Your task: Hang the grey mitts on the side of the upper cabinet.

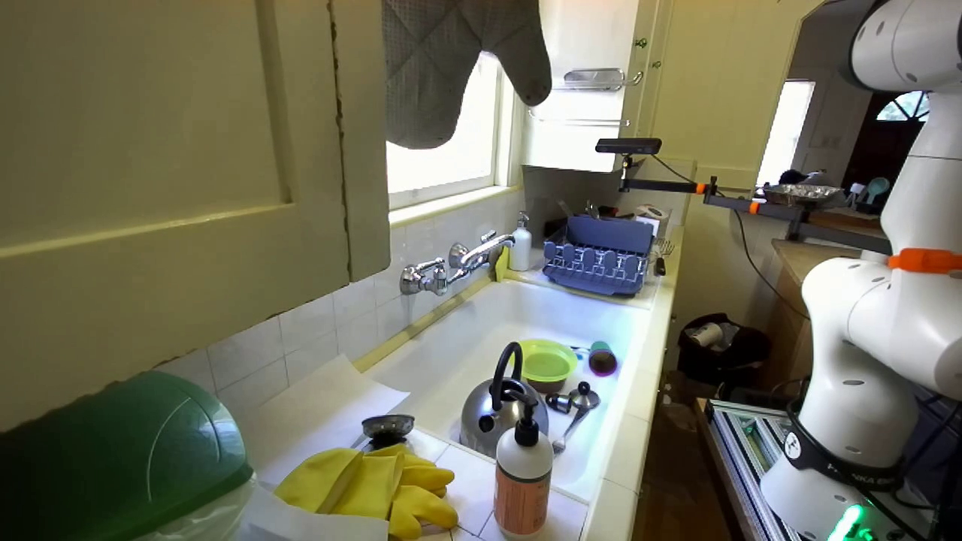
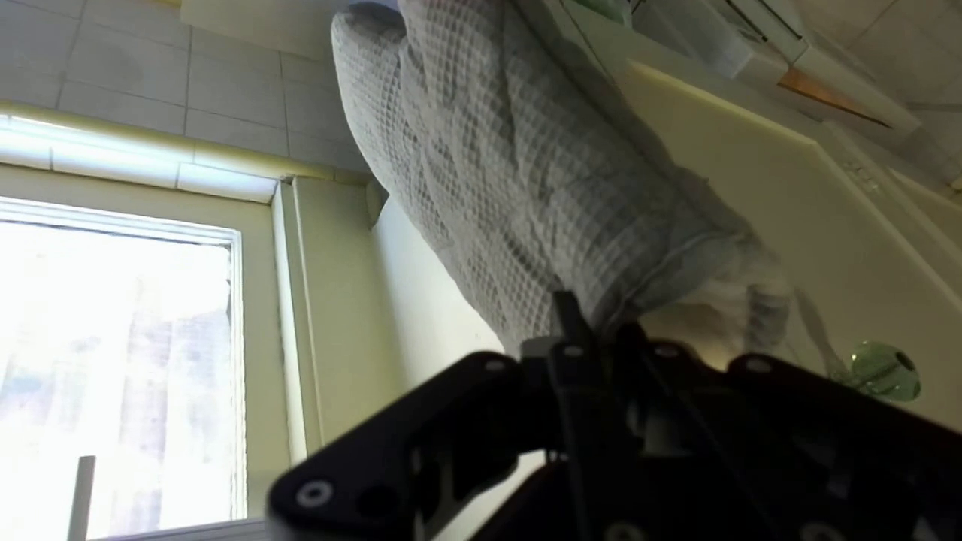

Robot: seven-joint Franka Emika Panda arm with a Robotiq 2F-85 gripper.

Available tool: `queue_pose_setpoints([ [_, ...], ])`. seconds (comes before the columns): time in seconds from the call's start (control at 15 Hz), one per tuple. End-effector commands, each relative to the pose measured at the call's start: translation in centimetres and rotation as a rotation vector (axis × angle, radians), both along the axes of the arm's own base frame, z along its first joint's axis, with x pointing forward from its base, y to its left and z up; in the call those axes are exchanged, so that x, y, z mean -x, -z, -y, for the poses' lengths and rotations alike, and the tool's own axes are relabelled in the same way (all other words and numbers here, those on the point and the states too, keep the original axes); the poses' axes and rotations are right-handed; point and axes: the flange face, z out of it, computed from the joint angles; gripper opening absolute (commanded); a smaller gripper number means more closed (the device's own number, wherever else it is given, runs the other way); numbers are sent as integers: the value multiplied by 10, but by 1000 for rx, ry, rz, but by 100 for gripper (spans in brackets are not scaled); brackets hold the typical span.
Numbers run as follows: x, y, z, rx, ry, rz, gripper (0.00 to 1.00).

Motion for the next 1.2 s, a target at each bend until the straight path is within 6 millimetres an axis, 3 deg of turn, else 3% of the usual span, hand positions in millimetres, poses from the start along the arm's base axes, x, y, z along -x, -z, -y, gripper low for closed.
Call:
queue_pose_setpoints([
  [0.0, -15, -11, 4, 2, 29, -7, 2],
  [0.27, -24, -17, 8, -11, 41, 16, 2],
  [0.73, -20, -36, 9, -40, 36, 118, 2],
  [1.13, -24, -39, 13, -69, 38, 144, 2],
])
